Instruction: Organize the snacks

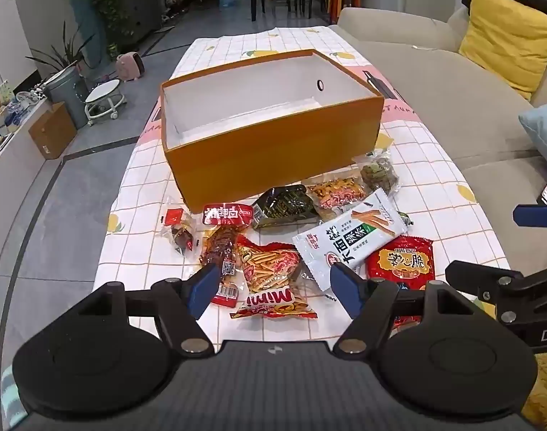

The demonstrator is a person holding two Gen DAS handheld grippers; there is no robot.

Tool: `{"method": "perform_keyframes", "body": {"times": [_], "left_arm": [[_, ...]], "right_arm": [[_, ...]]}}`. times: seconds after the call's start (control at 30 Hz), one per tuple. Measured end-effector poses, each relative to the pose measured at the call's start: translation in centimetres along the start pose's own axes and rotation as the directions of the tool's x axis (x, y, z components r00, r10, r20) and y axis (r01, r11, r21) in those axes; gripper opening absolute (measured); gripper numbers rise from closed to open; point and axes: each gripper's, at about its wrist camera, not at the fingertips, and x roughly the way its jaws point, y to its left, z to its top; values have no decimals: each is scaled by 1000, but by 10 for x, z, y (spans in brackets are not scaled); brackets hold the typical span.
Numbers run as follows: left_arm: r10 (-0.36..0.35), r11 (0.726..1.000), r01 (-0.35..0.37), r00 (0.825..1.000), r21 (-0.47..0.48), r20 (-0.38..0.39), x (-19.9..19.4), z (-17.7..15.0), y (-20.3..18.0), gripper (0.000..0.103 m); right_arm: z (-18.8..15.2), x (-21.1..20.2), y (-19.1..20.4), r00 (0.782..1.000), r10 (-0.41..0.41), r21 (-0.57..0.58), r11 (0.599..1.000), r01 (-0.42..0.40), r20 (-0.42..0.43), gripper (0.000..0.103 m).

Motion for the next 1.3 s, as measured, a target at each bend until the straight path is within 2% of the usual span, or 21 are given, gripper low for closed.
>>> {"method": "perform_keyframes", "body": {"times": [0.17, 0.2, 0.57, 0.73, 1.3], "left_arm": [[-6, 1000, 6, 1000, -4, 5, 5, 6, 2, 79], [-3, 1000, 3, 999, -5, 34, 0, -2, 4, 77], [-13, 1000, 14, 999, -15, 31, -5, -4, 0, 73], [-31, 999, 32, 999, -26, 27, -4, -3, 4, 67], [-40, 999, 41, 999, -12, 31, -6, -2, 0, 67]], "right_arm": [[1, 0, 0, 1000, -5, 0, 1000, 5, 3, 99], [2, -1, 0, 1000, -4, 1, 1000, 4, 4, 99], [0, 1, 0, 1000, -4, 4, 1000, 3, 6, 99], [0, -1, 1, 1000, 9, 0, 1000, -9, 7, 99], [0, -2, 6, 1000, 1, -29, 1000, -1, 11, 99]]}}
